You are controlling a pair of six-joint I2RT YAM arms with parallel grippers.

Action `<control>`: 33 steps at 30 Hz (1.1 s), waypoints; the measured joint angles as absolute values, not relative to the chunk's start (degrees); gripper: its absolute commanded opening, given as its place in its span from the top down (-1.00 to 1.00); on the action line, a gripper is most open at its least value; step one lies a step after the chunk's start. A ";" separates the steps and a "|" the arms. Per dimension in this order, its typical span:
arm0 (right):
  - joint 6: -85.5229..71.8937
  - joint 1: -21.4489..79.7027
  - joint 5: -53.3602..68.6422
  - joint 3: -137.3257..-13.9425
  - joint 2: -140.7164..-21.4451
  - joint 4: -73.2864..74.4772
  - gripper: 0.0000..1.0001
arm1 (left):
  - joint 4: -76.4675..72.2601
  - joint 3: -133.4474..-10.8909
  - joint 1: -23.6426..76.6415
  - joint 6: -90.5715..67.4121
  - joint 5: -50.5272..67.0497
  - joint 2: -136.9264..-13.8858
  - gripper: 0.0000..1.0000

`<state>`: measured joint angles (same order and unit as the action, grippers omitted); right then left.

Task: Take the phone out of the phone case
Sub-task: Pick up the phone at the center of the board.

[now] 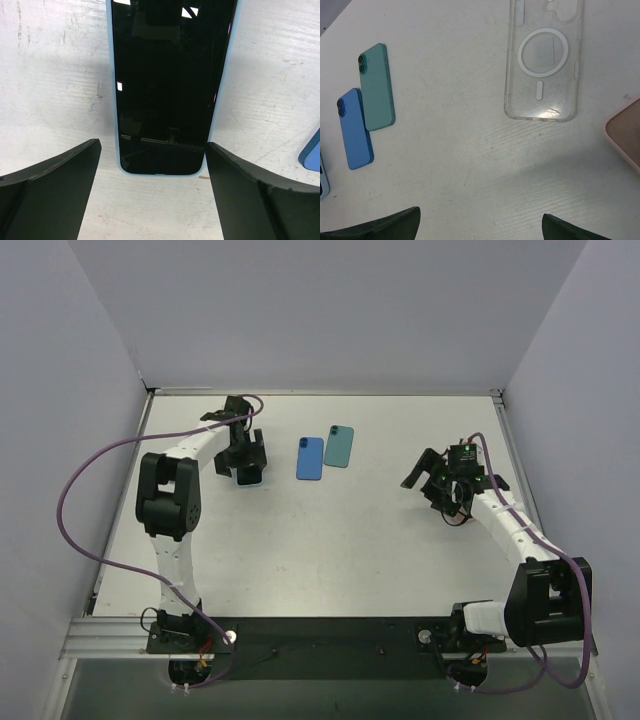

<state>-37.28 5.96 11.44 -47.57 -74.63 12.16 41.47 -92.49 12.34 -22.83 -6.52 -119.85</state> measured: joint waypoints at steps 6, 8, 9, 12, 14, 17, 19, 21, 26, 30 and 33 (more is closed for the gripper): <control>-37.28 6.63 11.55 -47.57 -74.63 12.12 -1.00 | 40.91 -92.33 12.38 -22.85 -6.63 -119.81 -0.95; -37.28 6.83 11.57 -47.57 -74.63 12.10 -1.00 | 40.97 -92.38 12.40 -22.85 -6.90 -119.81 -0.95; -37.28 6.85 11.57 -47.57 -74.63 12.10 -1.00 | 40.97 -92.40 12.43 -22.85 -7.01 -119.83 -0.95; -37.30 6.85 11.57 -47.57 -74.63 12.03 -1.00 | 40.97 -92.40 12.60 -22.83 -7.05 -119.94 -0.95; -37.30 6.94 11.57 -47.57 -74.65 11.92 -1.00 | 40.97 -92.40 12.78 -22.85 -7.03 -120.14 -0.95; -37.30 6.98 11.57 -47.57 -74.65 11.77 -1.00 | 40.91 -92.40 13.04 -22.87 -6.79 -120.29 -0.95; -37.32 7.05 11.57 -47.57 -74.65 11.77 -1.00 | 40.62 -92.38 13.15 -22.87 -6.33 -120.29 -0.95; -37.32 7.14 11.55 -47.57 -74.65 11.77 -1.00 | 40.07 -92.38 13.19 -22.87 -5.91 -120.29 -0.95; -37.32 7.20 11.57 -47.57 -74.65 11.73 -1.00 | 40.12 -92.38 13.23 -22.90 -6.11 -120.64 -0.95; -37.34 7.22 11.60 -47.57 -74.65 11.57 -1.00 | 40.51 -92.38 13.41 -23.07 -7.35 -121.54 -0.95; -37.41 7.22 11.64 -47.57 -74.65 11.33 -1.00 | 40.64 -92.51 13.58 -23.22 -8.14 -122.02 -0.95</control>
<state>-37.41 7.22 11.64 -47.57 -74.65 11.33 40.64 -92.51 13.58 -23.22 -8.14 -122.02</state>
